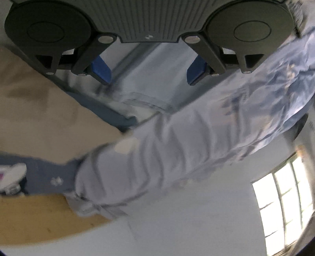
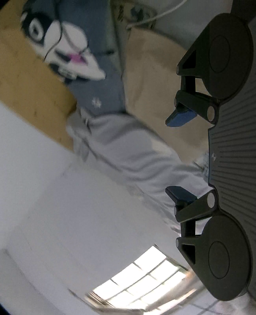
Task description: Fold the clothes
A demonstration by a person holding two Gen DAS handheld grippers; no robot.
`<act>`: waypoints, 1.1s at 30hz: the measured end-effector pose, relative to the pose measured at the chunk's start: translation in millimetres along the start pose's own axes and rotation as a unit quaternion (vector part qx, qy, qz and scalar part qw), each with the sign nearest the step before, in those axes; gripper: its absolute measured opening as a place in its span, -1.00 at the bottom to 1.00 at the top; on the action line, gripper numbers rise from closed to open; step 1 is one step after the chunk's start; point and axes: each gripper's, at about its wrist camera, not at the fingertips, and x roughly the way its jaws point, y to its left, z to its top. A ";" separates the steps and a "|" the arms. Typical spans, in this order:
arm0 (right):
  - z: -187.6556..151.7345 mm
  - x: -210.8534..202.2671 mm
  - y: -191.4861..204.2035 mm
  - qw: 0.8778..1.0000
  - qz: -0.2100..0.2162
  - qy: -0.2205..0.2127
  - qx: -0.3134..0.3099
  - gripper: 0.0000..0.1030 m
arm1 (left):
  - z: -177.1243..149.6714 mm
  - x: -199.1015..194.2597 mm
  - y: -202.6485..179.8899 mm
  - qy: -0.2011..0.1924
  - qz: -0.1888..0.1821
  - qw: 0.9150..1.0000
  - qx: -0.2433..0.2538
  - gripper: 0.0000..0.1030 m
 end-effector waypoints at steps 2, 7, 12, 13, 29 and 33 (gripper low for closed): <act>4.1 1.6 -7.9 1.000 -0.006 0.000 0.014 0.34 | 1.2 16.6 -18.5 0.007 -0.005 1.000 0.029 0.66; 11.9 2.5 -20.2 0.999 -0.010 0.003 0.035 0.34 | -4.2 54.4 -51.6 0.048 -0.009 0.994 0.097 0.66; 16.4 4.9 -29.7 0.998 -0.013 0.009 0.061 0.34 | -6.0 76.5 -58.3 0.065 -0.001 0.991 0.116 0.66; 16.4 3.8 -29.6 0.998 -0.012 0.011 0.064 0.34 | -5.1 80.4 -59.3 0.065 0.001 0.990 0.123 0.66; 15.3 7.0 -33.0 0.996 -0.015 0.028 0.078 0.34 | -5.3 99.7 -65.5 0.096 0.019 0.979 0.178 0.09; 15.9 6.0 -34.2 0.996 -0.017 0.029 0.080 0.34 | -5.9 106.1 -63.9 0.093 0.032 0.979 0.178 0.23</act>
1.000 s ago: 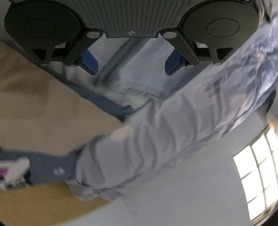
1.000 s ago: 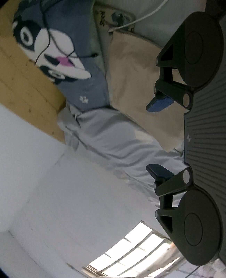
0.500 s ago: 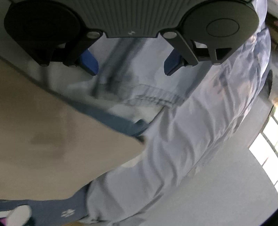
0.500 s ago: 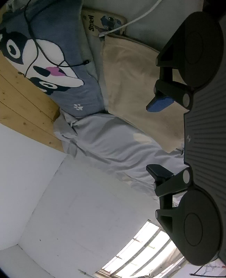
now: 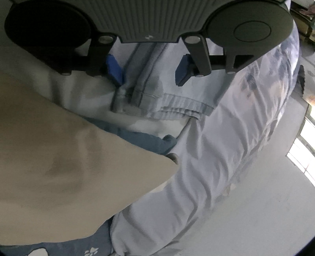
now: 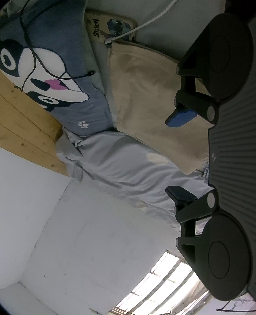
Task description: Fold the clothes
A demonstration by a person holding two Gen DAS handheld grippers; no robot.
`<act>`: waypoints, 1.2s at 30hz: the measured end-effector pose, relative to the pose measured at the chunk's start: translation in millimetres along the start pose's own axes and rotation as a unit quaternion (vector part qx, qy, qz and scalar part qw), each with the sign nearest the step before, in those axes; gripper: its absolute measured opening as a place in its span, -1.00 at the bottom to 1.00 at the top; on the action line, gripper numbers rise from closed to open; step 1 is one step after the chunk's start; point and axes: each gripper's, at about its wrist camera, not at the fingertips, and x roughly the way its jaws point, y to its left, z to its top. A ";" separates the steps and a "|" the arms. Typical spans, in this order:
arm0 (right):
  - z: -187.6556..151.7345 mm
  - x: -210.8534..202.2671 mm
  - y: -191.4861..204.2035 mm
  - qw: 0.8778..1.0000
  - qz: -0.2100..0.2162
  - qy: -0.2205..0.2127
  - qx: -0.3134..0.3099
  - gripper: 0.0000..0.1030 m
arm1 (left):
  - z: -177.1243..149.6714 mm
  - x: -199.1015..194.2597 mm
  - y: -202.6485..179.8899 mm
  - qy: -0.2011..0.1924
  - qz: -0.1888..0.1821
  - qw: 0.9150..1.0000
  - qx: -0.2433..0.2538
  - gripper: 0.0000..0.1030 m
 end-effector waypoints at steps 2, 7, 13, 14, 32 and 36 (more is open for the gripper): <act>0.8 -0.7 -0.6 1.000 -0.001 -0.002 0.001 0.34 | -0.7 4.5 1.4 0.001 0.010 1.000 -0.007 0.38; 1.5 -0.9 -1.5 1.000 -0.003 0.000 -0.001 0.34 | -0.9 11.8 4.0 0.000 0.021 1.000 -0.017 0.42; 4.1 -2.8 -3.4 1.000 -0.006 0.000 -0.006 0.34 | 0.2 16.4 -6.5 0.008 0.029 1.000 -0.004 -0.69; 4.5 -3.3 -3.6 1.000 -0.006 0.000 -0.008 0.34 | 0.0 16.1 -5.1 0.008 0.032 0.999 -0.013 -0.83; -19.5 14.3 15.4 0.995 0.031 0.064 -0.066 0.34 | -113.2 -123.7 271.2 -0.144 0.008 0.845 -0.515 -0.88; -27.6 16.3 22.5 0.993 0.039 0.075 -0.085 0.34 | -173.0 -182.7 307.0 -0.188 0.069 0.806 -0.557 -0.88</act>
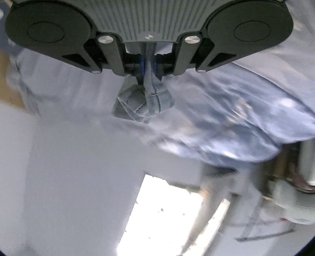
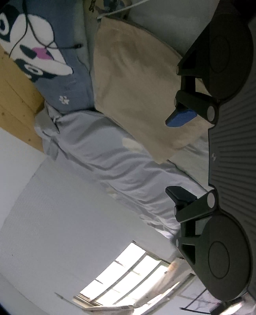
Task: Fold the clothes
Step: 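Lift the held trouser fabric with the left tool and move it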
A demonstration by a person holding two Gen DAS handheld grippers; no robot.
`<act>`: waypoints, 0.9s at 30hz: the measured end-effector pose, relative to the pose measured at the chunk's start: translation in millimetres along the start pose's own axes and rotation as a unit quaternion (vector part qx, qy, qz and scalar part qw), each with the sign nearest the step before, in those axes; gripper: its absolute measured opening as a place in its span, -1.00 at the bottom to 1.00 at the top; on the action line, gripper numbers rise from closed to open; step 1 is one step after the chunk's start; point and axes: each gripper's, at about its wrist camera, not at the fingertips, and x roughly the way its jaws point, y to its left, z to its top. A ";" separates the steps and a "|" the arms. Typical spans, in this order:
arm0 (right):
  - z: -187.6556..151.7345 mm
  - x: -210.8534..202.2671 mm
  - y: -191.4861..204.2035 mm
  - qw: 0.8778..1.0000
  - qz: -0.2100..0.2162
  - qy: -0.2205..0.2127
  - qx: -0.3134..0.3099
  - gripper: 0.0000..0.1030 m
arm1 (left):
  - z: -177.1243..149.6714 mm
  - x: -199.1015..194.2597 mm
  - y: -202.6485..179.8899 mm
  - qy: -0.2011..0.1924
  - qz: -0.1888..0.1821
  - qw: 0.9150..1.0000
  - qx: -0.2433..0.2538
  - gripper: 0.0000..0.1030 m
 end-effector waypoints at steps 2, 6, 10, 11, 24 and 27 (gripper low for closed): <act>-3.4 1.6 4.0 1.000 0.003 0.006 -0.011 0.34 | 7.5 -27.4 29.2 -0.030 0.023 0.999 -0.019 -0.88; -11.2 4.0 11.8 0.999 0.011 0.018 -0.035 0.34 | -3.0 -69.3 88.7 -0.045 0.079 0.995 -0.041 -0.88; -18.6 6.4 20.0 0.998 0.022 0.030 -0.059 0.34 | -37.1 -81.1 152.5 -0.006 0.157 0.985 -0.070 -0.88; -20.8 6.8 21.9 0.997 0.025 0.033 -0.064 0.34 | -44.8 -84.5 164.9 0.001 0.171 0.982 -0.074 -0.88; -50.9 18.0 44.8 0.988 0.047 0.073 -0.128 0.34 | -76.2 -131.2 174.9 -0.016 0.163 0.983 -0.087 -0.84; -60.5 19.8 53.4 0.983 0.051 0.078 -0.159 0.34 | -112.4 -138.3 199.1 0.038 0.149 0.980 -0.128 -0.70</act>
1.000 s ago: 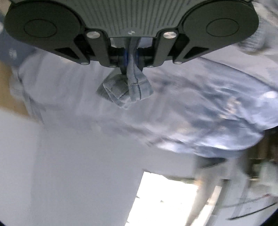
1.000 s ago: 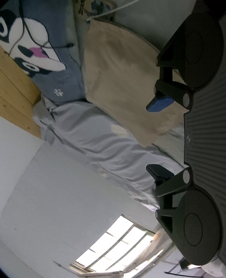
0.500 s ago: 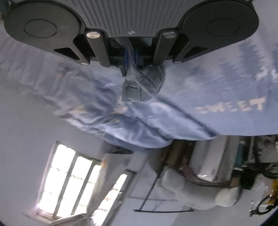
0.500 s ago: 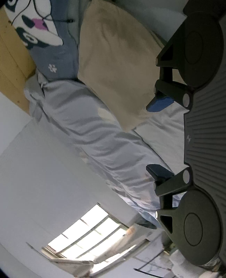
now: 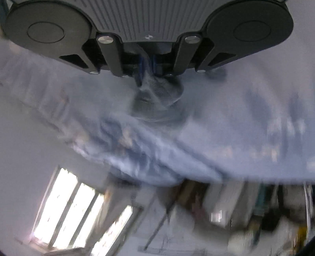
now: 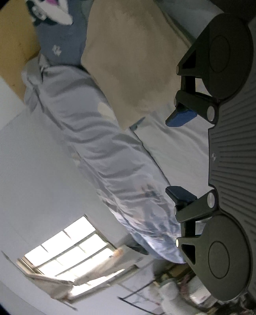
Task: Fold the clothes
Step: 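Lift the held trouser fabric with the left tool and move it, then lower the left tool onto the trousers and open it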
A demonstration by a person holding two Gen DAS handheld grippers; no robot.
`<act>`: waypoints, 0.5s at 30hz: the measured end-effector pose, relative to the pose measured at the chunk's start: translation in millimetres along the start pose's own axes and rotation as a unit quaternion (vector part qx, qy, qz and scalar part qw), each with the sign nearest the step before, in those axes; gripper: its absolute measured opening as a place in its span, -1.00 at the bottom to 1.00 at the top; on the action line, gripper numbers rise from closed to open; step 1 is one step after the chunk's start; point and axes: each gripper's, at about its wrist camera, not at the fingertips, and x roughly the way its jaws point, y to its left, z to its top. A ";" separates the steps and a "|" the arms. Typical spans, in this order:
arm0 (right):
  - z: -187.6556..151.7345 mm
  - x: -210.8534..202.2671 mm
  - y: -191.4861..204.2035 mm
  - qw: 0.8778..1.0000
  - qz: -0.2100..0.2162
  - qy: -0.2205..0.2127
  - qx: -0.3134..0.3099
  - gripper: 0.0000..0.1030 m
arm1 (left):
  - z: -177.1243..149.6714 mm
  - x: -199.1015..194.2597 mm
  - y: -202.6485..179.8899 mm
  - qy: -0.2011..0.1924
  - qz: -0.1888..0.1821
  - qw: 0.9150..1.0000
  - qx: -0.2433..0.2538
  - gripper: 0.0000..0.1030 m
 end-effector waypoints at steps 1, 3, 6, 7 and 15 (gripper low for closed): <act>-2.2 1.0 3.2 1.000 0.003 0.003 -0.008 0.34 | -5.9 -1.3 8.3 0.005 -0.008 1.000 -0.014 -0.64; -6.4 2.7 8.8 1.000 0.011 0.009 -0.017 0.34 | -6.8 -2.1 12.5 0.013 -0.012 0.999 -0.041 -0.61; -12.6 6.4 17.2 0.999 0.019 0.017 -0.029 0.34 | 1.6 -4.3 9.7 0.030 -0.015 0.998 -0.055 -0.48; -14.9 8.0 20.4 0.999 0.021 0.021 -0.034 0.34 | 5.0 -5.7 12.8 0.032 -0.015 0.998 -0.060 -0.38; -34.6 15.2 43.6 0.995 0.040 0.041 -0.083 0.34 | 22.4 -16.3 51.4 0.026 0.027 0.994 -0.101 0.61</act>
